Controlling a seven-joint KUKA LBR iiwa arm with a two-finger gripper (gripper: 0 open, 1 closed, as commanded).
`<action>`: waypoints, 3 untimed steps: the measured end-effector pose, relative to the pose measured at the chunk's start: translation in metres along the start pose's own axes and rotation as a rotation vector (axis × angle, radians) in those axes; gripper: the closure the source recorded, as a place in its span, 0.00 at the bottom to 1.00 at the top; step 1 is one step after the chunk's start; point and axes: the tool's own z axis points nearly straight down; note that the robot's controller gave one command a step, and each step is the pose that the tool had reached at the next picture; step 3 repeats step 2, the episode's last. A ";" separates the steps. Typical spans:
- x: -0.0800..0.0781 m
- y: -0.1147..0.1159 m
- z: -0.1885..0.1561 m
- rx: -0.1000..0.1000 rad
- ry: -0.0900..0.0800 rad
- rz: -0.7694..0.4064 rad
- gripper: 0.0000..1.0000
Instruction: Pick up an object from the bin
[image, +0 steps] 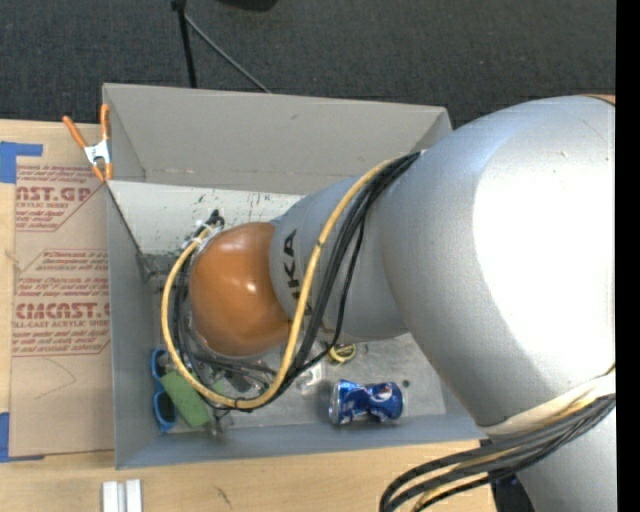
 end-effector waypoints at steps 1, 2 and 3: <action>-0.003 0.000 -0.058 -0.001 0.008 0.000 1.00; -0.003 0.001 -0.063 -0.002 0.012 0.000 1.00; -0.003 0.001 -0.063 -0.002 0.012 0.000 1.00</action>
Offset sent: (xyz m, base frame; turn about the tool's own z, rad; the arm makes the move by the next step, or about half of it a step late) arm 0.0000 -0.0002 0.0547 0.0000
